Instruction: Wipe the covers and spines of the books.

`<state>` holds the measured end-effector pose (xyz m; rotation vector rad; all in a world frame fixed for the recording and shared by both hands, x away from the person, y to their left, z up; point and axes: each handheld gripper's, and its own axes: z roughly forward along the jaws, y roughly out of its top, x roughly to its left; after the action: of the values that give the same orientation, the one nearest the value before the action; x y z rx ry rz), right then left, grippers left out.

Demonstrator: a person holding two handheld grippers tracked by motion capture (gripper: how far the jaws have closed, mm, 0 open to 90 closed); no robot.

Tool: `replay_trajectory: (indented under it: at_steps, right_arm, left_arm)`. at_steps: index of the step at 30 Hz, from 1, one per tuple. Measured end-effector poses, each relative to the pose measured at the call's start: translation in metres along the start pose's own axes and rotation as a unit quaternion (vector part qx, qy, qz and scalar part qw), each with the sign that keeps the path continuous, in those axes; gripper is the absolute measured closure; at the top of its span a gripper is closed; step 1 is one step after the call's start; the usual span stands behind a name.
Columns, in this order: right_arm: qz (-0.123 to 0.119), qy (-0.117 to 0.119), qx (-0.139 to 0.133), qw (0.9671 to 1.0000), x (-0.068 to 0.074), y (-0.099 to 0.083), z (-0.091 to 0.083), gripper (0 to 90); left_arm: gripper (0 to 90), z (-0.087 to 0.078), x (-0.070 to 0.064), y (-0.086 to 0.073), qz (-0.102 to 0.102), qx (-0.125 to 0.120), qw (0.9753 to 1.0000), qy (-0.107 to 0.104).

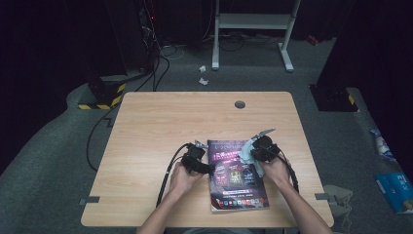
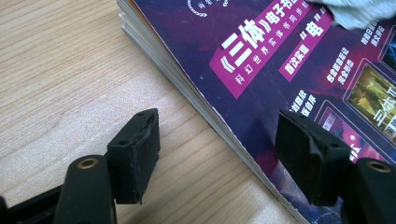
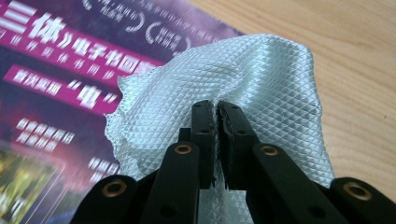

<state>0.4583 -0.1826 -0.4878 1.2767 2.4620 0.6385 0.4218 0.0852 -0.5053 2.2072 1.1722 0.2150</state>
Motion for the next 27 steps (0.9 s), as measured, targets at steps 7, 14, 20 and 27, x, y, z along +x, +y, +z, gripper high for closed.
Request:
replay_trajectory:
  at_steps: [7, 14, 20, 27]
  right_arm:
    - [-0.055, 0.019, -0.001, 0.9983, 0.025, -0.017, -0.012, 84.6]
    - [-0.020, 0.013, 0.002, 0.9997, 0.012, -0.002, -0.002, 84.5]
    - [-0.045, 0.026, 0.010, 0.9986, 0.041, 0.029, 0.014, 84.5]
    - [-0.074, 0.055, 0.008, 0.9957, 0.075, 0.053, 0.026, 84.6]
  left_arm:
    - [31.1, 0.000, 0.000, 0.000, 0.000, -0.001, 1.0000, 0.001]
    - [31.1, 0.000, 0.000, 0.000, 0.002, 0.000, 1.0000, 0.002]
    - [29.9, 0.001, 0.000, 0.001, 0.007, 0.005, 1.0000, 0.006]
    - [27.6, 0.004, 0.000, 0.008, 0.014, 0.017, 0.9997, 0.009]
